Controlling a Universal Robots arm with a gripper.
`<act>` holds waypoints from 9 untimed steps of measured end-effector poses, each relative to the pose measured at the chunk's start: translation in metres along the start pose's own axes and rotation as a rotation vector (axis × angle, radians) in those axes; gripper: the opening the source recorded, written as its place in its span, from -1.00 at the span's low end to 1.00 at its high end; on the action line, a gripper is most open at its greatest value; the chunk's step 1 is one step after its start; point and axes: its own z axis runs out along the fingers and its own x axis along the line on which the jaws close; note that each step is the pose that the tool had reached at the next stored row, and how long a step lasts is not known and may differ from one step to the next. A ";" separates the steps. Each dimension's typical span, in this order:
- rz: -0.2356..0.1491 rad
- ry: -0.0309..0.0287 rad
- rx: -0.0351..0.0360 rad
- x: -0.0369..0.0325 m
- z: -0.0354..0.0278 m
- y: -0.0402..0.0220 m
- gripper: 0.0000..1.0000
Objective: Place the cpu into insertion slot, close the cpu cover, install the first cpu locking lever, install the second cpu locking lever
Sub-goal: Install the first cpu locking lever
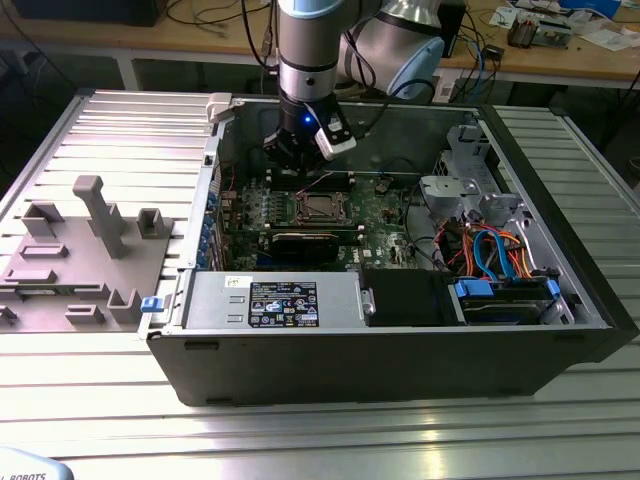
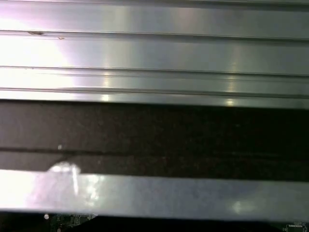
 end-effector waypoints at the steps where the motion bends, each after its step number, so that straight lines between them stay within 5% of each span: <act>1: -0.001 0.0001 0.0001 -0.0005 0.0005 -0.0001 -0.79; 9: -0.013 0.0007 0.0002 -0.0070 0.0050 -0.0006 -0.79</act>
